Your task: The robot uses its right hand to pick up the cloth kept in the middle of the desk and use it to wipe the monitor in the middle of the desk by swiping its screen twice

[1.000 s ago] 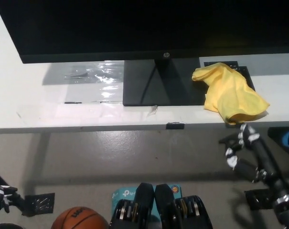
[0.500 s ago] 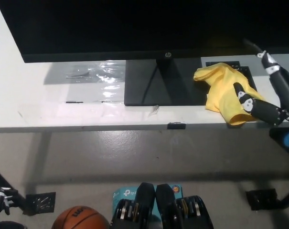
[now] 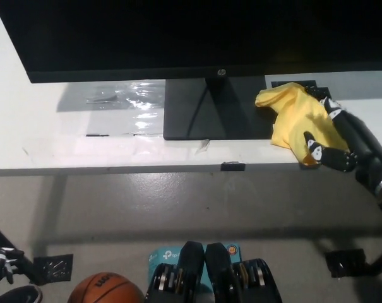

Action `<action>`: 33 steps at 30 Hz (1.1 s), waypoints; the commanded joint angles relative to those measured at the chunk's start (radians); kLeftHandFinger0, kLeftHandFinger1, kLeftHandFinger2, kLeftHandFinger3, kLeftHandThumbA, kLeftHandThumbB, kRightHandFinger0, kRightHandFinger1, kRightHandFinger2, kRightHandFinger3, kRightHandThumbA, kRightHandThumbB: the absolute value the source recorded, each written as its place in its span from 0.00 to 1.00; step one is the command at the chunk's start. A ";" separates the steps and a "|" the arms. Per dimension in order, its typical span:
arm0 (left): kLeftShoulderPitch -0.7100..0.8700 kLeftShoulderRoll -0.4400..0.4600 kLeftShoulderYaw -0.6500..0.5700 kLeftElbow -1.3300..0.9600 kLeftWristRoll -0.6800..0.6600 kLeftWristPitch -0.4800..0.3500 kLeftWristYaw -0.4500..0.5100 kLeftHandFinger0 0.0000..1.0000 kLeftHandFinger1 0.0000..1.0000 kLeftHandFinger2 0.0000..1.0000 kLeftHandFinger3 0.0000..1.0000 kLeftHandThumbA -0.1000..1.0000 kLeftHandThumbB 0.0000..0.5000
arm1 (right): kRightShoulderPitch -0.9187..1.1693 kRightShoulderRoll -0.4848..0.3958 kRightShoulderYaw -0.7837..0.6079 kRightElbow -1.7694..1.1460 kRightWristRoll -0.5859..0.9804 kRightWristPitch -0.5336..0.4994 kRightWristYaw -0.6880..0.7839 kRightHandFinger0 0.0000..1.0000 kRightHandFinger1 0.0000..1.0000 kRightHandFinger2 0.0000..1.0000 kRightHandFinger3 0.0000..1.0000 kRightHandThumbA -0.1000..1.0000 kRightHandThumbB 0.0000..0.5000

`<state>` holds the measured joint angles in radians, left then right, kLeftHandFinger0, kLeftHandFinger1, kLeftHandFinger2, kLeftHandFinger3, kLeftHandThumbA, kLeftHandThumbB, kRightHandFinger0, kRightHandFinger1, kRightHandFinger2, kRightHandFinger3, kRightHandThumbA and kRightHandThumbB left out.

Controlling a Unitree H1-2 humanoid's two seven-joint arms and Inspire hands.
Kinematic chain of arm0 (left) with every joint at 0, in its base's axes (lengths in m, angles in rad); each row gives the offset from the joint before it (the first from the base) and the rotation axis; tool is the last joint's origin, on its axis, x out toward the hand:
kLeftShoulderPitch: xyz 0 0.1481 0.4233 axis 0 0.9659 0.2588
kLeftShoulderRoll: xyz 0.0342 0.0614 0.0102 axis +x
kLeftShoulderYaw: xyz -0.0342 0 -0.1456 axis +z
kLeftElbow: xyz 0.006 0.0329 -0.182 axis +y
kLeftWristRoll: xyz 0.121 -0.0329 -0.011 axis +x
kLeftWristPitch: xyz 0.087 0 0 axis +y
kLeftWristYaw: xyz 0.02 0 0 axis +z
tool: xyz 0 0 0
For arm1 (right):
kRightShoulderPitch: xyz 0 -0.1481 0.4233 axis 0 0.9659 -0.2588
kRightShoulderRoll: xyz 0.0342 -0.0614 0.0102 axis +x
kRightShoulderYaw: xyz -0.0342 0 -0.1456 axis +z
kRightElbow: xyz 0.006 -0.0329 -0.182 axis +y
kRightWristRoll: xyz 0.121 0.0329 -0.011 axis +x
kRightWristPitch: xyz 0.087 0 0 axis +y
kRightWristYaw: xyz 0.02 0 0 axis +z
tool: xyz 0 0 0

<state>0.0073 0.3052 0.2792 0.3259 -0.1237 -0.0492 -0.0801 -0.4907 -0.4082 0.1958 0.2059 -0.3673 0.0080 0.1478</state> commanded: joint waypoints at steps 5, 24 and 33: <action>0.012 0.014 -0.005 -0.033 0.007 -0.014 0.004 0.55 0.55 0.08 0.13 0.76 1.00 | -0.168 0.013 0.023 0.241 -0.035 -0.111 -0.032 1.00 1.00 1.00 1.00 0.43 0.43; 0.026 0.040 -0.031 -0.042 -0.001 -0.019 -0.036 0.60 0.57 0.09 0.13 0.76 1.00 | -0.278 0.017 0.137 0.250 -0.200 0.089 0.039 1.00 1.00 1.00 1.00 0.39 0.82; 0.012 0.066 -0.039 -0.042 -0.007 -0.036 -0.059 0.61 0.59 0.11 0.14 0.77 1.00 | -0.300 -0.059 0.228 0.173 -0.281 0.323 0.251 1.00 1.00 1.00 1.00 0.07 0.70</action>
<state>0.0307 0.3336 0.2392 0.2989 -0.1200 -0.0490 -0.1111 -0.7203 -0.4189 0.4117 0.4414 -0.5922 0.1959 0.2826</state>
